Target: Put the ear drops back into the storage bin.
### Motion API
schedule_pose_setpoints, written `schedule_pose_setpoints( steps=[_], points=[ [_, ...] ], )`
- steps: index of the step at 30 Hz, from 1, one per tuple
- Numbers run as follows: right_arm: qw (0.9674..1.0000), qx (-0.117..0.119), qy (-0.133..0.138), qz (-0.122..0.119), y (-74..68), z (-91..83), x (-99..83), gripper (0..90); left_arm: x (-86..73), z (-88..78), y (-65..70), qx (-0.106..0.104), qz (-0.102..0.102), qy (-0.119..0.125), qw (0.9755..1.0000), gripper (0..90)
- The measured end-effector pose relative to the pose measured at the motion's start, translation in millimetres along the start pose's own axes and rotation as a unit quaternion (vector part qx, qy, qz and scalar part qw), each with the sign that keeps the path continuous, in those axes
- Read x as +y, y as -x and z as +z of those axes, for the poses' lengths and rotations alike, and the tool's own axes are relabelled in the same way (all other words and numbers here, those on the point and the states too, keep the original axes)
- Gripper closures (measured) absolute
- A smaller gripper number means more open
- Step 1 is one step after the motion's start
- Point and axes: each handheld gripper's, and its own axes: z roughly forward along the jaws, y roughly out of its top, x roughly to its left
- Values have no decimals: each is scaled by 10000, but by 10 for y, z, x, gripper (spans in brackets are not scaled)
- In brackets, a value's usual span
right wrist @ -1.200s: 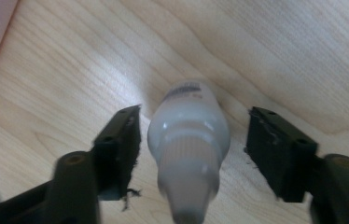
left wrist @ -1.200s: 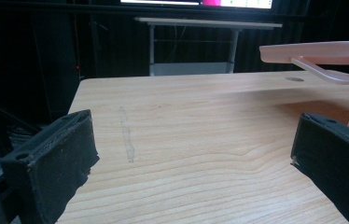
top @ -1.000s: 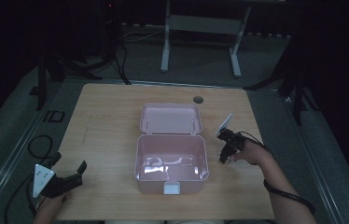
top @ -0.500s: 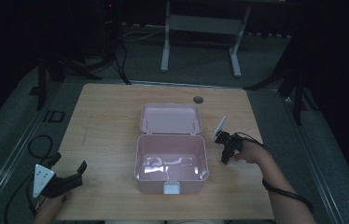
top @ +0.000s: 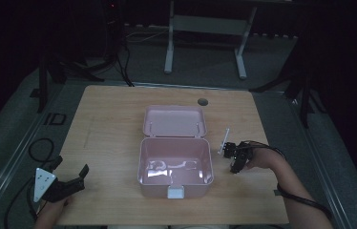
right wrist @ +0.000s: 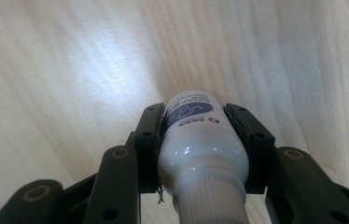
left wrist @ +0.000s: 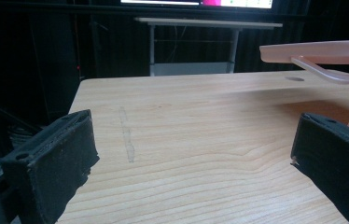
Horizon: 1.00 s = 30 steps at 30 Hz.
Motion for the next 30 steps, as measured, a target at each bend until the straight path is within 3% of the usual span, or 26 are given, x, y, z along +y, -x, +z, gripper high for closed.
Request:
schedule_pose_setpoints(
  steps=[1,3,4,6,7,10,13,14,21,27,30],
  points=[
    [9998,-15,39,-207,-46,-25,-12,594,0,0,0,0,4,1,10000,4],
    [9995,1,32,-302,-68,-36,-18,593,0,0,0,3,-3,-2,10000,4],
    [9983,-70,-7,-578,-122,-51,-28,594,0,1,-1,1,-5,-3,10000,4],
    [9967,-78,-64,-806,-167,-60,-39,594,0,1,-1,2,-5,-3,10000,4],
    [9967,-78,-64,-806,-167,-60,-39,594,0,0,-1,1,-4,-1,10000,4],
    [9922,-177,-62,-1230,-266,-80,-48,594,0,0,0,1,-3,-2,10000,4],
    [9904,-196,-66,-1366,-298,-86,-45,593,0,0,0,3,-3,-1,10000,4],
    [9879,-289,-82,-1521,-334,-92,-47,593,0,1,0,6,0,-1,10000,4],
    [9823,-296,-115,-1848,-428,-177,-44,593,0,1,0,9,0,-2,10000,4],
    [9803,-325,-212,-1934,-497,-244,-16,594,0,1,1,9,-2,0,10000,4],
    [9796,-211,-205,-1989,-558,-344,9,594,0,1,0,12,-5,-4,10000,4]
  ],
)
